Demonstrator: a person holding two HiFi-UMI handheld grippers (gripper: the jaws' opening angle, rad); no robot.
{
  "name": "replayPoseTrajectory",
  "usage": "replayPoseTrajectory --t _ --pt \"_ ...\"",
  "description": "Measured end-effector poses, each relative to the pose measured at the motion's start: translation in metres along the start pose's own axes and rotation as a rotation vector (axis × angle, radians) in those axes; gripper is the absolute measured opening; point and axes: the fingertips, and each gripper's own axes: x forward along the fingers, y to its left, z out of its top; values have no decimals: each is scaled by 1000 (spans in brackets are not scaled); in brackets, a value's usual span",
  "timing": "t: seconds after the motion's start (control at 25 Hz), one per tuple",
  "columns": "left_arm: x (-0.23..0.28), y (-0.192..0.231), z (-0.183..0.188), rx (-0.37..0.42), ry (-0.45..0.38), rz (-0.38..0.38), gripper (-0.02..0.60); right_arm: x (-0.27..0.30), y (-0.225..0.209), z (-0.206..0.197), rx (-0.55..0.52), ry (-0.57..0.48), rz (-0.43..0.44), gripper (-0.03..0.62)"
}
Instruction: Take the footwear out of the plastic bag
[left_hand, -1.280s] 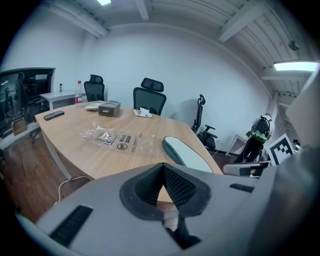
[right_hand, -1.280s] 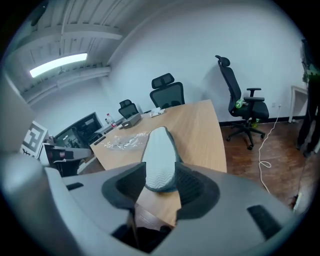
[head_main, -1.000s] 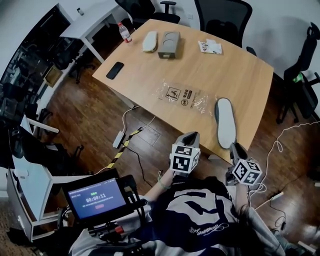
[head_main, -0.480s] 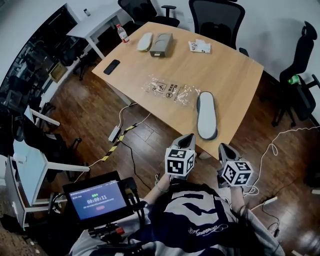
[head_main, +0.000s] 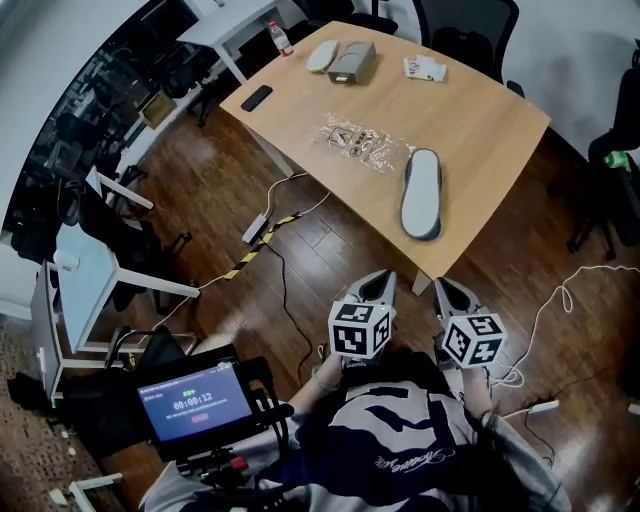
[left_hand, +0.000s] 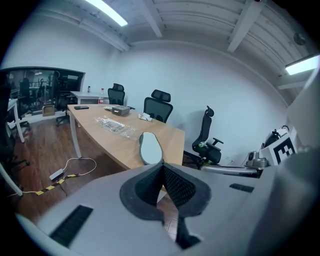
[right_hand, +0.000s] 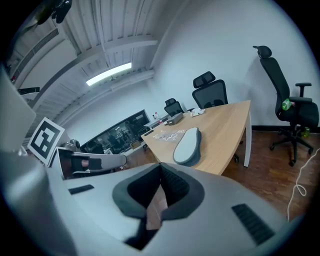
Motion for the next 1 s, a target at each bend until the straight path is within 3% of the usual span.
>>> replayPoseTrajectory --t 0.44,1.0 --pt "-38 -13 -27 41 6 47 2 -23 41 -29 19 9 86 -6" --pt "-70 17 -36 21 -16 30 2 -14 83 -43 -3 26 58 -6"
